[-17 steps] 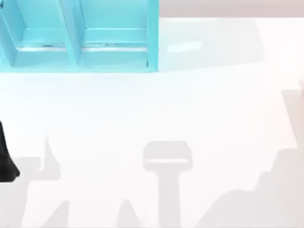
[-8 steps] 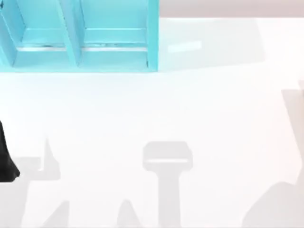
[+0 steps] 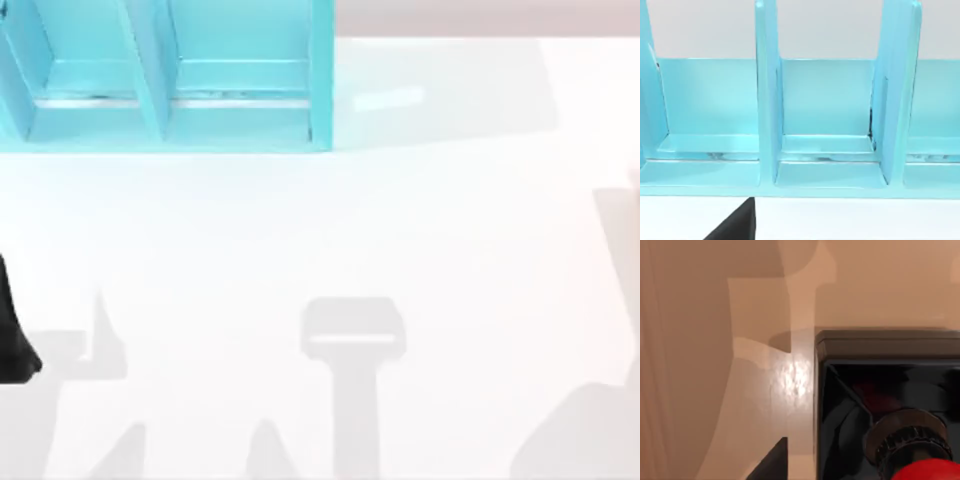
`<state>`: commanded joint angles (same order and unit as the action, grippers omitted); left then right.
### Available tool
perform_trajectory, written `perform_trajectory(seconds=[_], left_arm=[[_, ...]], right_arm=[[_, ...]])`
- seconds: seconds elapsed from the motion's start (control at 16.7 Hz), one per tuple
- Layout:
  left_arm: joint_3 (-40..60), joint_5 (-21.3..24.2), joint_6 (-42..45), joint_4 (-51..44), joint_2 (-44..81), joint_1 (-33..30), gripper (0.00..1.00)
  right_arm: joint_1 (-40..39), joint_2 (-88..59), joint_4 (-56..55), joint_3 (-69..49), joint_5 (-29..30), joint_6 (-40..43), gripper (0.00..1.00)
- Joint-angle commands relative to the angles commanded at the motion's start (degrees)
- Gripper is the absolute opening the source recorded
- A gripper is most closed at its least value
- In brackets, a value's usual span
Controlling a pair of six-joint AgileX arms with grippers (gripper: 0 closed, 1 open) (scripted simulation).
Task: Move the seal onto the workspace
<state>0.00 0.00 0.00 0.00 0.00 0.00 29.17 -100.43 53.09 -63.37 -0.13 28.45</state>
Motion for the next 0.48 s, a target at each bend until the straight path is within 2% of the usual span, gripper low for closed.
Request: perform_trajectory(seconds=[0.48], left_arm=[[0.0,0.0,0.0,0.0,0.0,0.0,1.0]], right_arm=[[0.0,0.0,0.0,0.0,0.0,0.0,0.02]])
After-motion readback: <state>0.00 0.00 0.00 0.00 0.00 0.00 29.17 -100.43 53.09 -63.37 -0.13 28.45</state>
